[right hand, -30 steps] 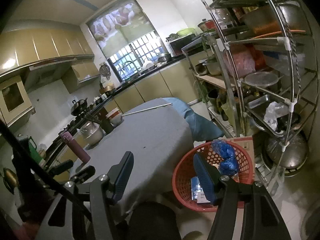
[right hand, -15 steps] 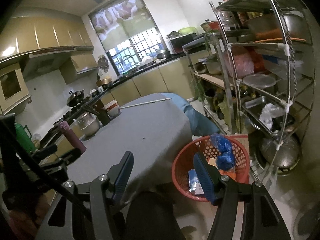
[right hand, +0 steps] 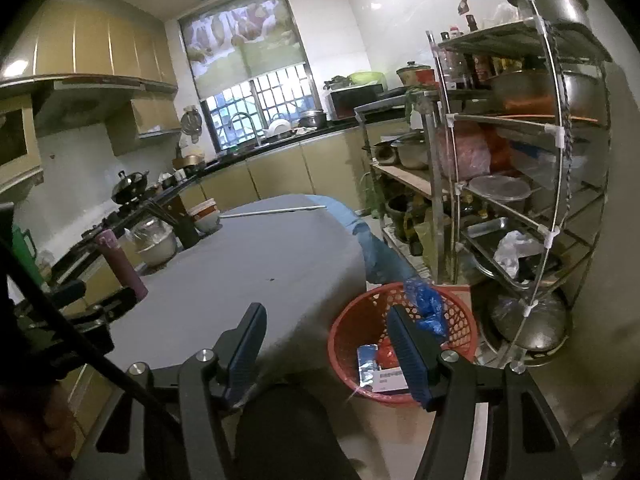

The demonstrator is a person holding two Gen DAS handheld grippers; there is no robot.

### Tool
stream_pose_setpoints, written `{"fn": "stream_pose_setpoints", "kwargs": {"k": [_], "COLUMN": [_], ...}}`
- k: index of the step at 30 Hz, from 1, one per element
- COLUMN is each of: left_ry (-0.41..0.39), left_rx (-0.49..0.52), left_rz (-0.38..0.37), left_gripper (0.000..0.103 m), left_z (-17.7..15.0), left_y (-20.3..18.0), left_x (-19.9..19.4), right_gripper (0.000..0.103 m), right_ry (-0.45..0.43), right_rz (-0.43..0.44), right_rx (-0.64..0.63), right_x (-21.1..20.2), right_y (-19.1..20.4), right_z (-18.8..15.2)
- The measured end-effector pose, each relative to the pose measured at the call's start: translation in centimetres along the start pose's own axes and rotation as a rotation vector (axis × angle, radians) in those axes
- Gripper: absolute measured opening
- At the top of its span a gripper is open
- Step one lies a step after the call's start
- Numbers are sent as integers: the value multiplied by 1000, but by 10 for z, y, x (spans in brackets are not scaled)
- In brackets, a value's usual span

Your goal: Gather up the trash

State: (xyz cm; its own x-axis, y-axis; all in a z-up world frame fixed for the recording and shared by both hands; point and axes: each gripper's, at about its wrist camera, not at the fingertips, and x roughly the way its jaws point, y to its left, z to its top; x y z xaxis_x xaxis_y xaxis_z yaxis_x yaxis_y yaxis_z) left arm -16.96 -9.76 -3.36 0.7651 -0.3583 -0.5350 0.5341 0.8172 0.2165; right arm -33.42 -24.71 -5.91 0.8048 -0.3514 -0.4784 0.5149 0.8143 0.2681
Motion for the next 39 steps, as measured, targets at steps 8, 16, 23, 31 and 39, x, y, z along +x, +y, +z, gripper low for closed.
{"fn": "stream_pose_setpoints", "kwargs": {"k": [8, 16, 23, 31, 39], "left_ry": [5, 1, -8, -12, -14], "left_rx": [-33, -51, -65, -75, -79], "left_rz": [-2, -1, 2, 6, 9], "left_gripper": [90, 90, 90, 90, 90], "left_z": [-6, -10, -13, -14, -13], "left_y": [13, 23, 29, 31, 33], "left_x": [-1, -3, -6, -8, -9], "right_gripper": [67, 67, 67, 67, 67], "right_ry": [26, 40, 33, 32, 31], "right_rz": [-4, 4, 2, 2, 2], "right_rx": [-4, -23, -28, -29, -31], "right_x": [5, 7, 5, 4, 3], "right_y": [15, 27, 30, 32, 33], "right_z": [-6, -11, -9, -7, -7]}}
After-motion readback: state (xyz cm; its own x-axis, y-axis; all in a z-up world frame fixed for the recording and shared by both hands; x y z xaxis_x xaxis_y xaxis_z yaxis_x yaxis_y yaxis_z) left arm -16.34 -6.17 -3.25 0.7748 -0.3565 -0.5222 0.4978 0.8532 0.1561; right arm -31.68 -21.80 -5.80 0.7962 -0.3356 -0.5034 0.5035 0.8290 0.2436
